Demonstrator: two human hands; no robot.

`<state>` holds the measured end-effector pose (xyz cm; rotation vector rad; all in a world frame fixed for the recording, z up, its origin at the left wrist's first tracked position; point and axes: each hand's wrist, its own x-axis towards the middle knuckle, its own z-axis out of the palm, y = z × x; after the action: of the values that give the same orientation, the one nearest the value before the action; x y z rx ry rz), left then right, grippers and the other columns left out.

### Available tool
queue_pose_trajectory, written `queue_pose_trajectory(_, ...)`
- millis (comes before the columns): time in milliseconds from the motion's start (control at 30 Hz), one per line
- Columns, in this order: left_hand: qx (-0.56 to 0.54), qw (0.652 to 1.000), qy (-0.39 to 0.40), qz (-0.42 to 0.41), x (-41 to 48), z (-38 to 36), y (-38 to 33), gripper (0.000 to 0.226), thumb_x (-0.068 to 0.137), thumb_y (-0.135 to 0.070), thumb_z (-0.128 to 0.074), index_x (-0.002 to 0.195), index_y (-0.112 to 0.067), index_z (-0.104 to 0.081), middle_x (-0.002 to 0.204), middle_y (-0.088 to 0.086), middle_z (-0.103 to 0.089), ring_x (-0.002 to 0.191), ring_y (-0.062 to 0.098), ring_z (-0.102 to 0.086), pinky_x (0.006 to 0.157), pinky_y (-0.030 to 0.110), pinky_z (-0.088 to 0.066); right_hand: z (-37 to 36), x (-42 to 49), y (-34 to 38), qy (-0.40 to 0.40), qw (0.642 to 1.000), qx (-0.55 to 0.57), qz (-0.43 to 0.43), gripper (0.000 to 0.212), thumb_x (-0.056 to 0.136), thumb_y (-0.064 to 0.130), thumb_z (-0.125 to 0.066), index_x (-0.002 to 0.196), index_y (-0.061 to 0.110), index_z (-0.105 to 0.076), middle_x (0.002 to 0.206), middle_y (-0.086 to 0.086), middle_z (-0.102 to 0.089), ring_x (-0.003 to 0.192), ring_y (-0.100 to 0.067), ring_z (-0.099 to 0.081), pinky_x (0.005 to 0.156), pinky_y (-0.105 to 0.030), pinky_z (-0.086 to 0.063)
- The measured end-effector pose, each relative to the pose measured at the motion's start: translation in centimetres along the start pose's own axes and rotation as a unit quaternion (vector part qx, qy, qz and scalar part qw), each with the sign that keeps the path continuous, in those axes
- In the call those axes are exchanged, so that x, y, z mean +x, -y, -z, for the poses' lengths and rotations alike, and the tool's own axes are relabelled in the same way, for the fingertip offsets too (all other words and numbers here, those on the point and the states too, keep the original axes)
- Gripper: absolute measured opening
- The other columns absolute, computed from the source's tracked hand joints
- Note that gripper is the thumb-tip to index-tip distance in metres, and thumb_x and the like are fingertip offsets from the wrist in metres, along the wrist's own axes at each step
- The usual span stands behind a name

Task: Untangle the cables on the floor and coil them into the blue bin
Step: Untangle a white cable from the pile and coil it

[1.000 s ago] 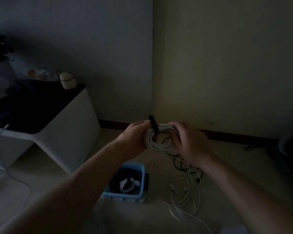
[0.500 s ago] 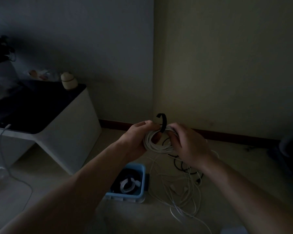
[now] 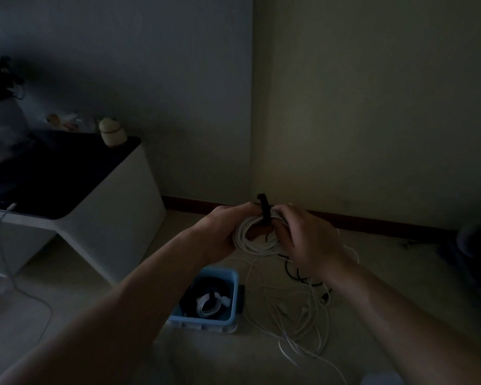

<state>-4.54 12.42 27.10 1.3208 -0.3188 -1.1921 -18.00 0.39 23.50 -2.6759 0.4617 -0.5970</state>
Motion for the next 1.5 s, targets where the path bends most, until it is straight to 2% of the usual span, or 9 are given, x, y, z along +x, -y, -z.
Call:
queue_pose_trajectory(200, 0.051, 0.998, -0.021, -0.030, 0.3, -0.1, 0.5, 0.023, 0.094, -0.016, -0.063, 0.095, 0.007, -0.068, 0.075, 0.013, -0.067, 0.060, 0.016, -0.065, 0.059, 0.025, -0.055, 0.0, -0.1, -0.1, 0.013, 1.000, -0.005, -0.008, 0.057, 0.096, 0.058, -0.020, 0.124, 0.025, -0.056, 0.113, 0.005, -0.063, 0.093, -0.021, -0.065, 0.067, -0.036, -0.050)
queue_pose_trajectory(333, 0.113, 0.992, -0.043, -0.041, 0.4, 0.0, 0.6, 0.030, 0.090, -0.024, -0.070, 0.098, 0.004, -0.070, 0.075, 0.010, -0.068, 0.060, 0.015, -0.064, 0.056, 0.025, -0.053, -0.1, -0.1, -0.2, 0.006, 1.000, -0.026, -0.007, 0.045, 0.099, 0.051, -0.031, 0.124, 0.023, -0.057, 0.112, 0.004, -0.064, 0.091, -0.022, -0.065, 0.063, -0.028, -0.038)
queue_pose_trajectory(433, 0.073, 0.996, -0.029, -0.031, 0.4, 0.2, 0.6, 0.027, 0.091, -0.020, -0.068, 0.098, 0.006, -0.069, 0.073, 0.010, -0.068, 0.058, 0.015, -0.064, 0.056, 0.024, -0.053, -0.2, 0.1, -0.2, 0.006, 1.000, -0.029, -0.002, 0.045, 0.099, 0.048, -0.034, 0.125, 0.020, -0.057, 0.115, 0.000, -0.064, 0.094, -0.027, -0.065, 0.064, -0.028, -0.035)
queue_pose_trajectory(700, 0.014, 0.999, -0.021, 0.031, 0.5, 0.5, 1.1, 0.034, 0.062, -0.027, -0.079, 0.082, 0.000, -0.072, 0.072, 0.011, -0.062, 0.059, 0.017, -0.054, 0.062, 0.030, -0.044, -0.1, -0.2, -0.1, 0.025, 1.000, 0.002, -0.001, 0.048, 0.100, 0.052, -0.030, 0.128, 0.023, -0.056, 0.119, 0.002, -0.063, 0.095, -0.025, -0.066, 0.068, -0.038, -0.050)
queue_pose_trajectory(867, 0.005, 0.999, -0.038, 0.011, 0.8, 0.7, 1.3, 0.017, 0.090, -0.013, -0.067, 0.082, 0.002, -0.068, 0.064, 0.009, -0.060, 0.053, 0.015, -0.052, 0.057, 0.027, -0.043, 0.2, 0.0, 0.2, 0.063, 0.996, 0.059, -0.003, 0.061, 0.093, 0.062, -0.029, 0.141, 0.028, -0.047, 0.127, 0.001, -0.061, 0.108, -0.018, -0.063, 0.081, -0.038, -0.052)
queue_pose_trajectory(1167, -0.022, 0.999, -0.043, -0.012, 0.8, -0.4, 1.6, 0.016, 0.092, -0.009, -0.065, 0.091, 0.006, -0.068, 0.067, 0.011, -0.060, 0.051, 0.014, -0.051, 0.052, 0.025, -0.044, 0.7, 0.0, 0.1, 0.038, 0.999, -0.027, -0.019, 0.056, 0.094, 0.067, -0.021, 0.136, 0.037, -0.043, 0.119, 0.012, -0.064, 0.096, -0.011, -0.064, 0.070, -0.032, -0.047)
queue_pose_trajectory(1267, -0.024, 0.999, -0.026, -0.020, 0.7, -0.5, 1.6, 0.014, 0.092, -0.008, -0.064, 0.092, 0.006, -0.068, 0.064, 0.009, -0.061, 0.049, 0.013, -0.051, 0.051, 0.024, -0.043, 0.6, -0.1, -0.2, 0.045, 0.998, 0.024, -0.025, 0.060, 0.094, 0.071, -0.018, 0.133, 0.036, -0.046, 0.118, 0.009, -0.063, 0.094, -0.013, -0.064, 0.073, -0.034, -0.050)
queue_pose_trajectory(1367, -0.019, 0.999, -0.021, -0.033, 0.7, -0.7, 1.6, 0.013, 0.092, -0.006, -0.063, 0.088, 0.005, -0.067, 0.060, 0.007, -0.062, 0.046, 0.011, -0.054, 0.047, 0.021, -0.045, 0.4, 0.1, -0.6, 0.024, 0.998, 0.065, -0.001, 0.044, 0.096, 0.058, -0.035, 0.129, 0.033, -0.051, 0.114, 0.008, -0.059, 0.099, -0.014, -0.060, 0.071, -0.030, -0.042)
queue_pose_trajectory(1500, -0.020, 0.998, -0.030, -0.052, 0.8, -0.8, 1.6, 0.016, 0.094, -0.003, -0.059, 0.089, 0.010, -0.067, 0.058, 0.009, -0.063, 0.043, 0.011, -0.055, 0.045, 0.020, -0.046, 0.7, 0.5, -0.3, -0.049, 0.988, 0.143, 0.008, 0.031, 0.090, 0.037, -0.061, 0.118, 0.024, -0.062, 0.106, 0.009, -0.054, 0.096, -0.008, -0.056, 0.077, -0.028, -0.049)
